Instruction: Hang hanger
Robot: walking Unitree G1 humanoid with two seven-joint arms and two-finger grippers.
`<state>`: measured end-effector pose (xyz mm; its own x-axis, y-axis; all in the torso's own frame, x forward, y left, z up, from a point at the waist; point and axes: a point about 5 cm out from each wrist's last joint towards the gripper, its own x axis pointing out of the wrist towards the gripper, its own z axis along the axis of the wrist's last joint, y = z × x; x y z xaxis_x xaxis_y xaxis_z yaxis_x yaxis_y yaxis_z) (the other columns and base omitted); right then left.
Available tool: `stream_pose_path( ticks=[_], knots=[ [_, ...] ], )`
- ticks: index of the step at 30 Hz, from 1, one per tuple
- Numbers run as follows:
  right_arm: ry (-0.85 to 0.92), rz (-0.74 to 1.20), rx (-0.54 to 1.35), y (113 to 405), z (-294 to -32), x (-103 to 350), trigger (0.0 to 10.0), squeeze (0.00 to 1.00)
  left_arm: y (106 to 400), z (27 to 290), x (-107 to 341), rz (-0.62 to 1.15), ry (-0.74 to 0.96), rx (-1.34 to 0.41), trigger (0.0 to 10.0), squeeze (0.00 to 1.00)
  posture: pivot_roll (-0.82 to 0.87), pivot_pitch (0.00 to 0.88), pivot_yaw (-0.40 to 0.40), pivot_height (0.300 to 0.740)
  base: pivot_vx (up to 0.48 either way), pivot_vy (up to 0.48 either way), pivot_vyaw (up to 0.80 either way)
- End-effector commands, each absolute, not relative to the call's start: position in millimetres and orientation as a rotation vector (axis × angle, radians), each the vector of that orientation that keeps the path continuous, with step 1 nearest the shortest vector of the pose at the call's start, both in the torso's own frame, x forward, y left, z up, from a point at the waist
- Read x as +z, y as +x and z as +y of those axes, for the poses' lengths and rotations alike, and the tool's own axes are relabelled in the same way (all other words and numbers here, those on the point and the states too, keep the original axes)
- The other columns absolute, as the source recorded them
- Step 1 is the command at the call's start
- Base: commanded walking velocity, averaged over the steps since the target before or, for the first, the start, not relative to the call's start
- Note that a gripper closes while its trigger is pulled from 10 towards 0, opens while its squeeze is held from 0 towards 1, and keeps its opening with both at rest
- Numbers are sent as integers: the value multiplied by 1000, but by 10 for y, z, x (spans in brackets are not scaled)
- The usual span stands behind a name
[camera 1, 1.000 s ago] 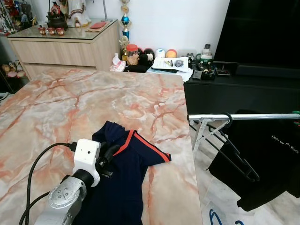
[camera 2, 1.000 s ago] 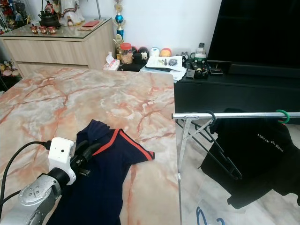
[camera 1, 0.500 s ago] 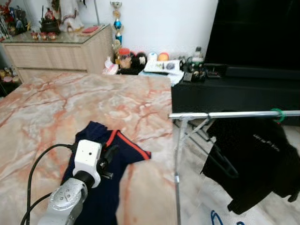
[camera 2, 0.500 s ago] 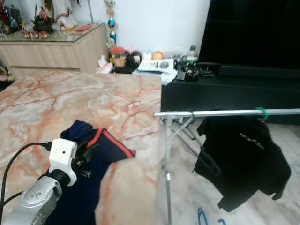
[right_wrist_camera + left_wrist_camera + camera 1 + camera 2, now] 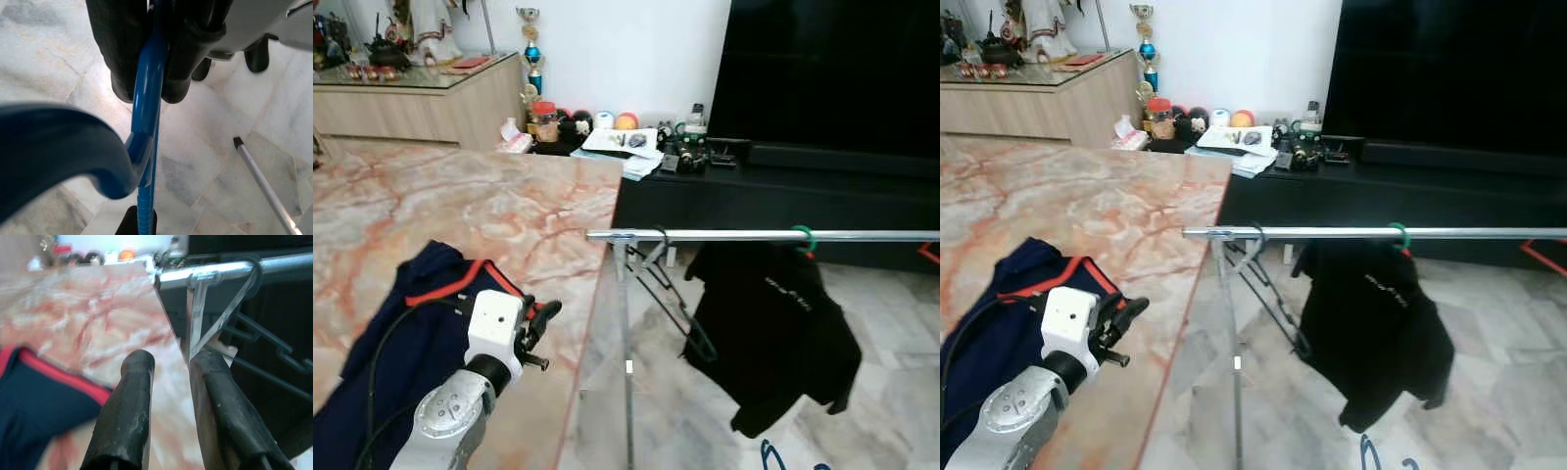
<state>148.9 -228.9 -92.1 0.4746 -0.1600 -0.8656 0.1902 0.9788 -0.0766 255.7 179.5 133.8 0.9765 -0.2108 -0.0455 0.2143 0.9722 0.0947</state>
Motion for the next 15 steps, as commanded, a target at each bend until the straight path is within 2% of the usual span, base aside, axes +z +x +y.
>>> stream_pose_path(
  ticks=[1,11,15],
  knots=[
    [35,1051,-220,1503,-2300,-914,10000,0,2569,1796,1385,15,116,-211,10000,0,231,0,-7,740,0,-480,0],
    [34,1046,-219,1512,-2297,-910,10000,0,2531,1892,1153,92,105,-162,10000,0,230,0,-12,740,0,-480,0],
    [36,1043,-221,1515,-2291,-910,10000,0,2469,2098,764,240,97,-72,10000,0,217,0,-8,740,0,0,0]
  ],
)
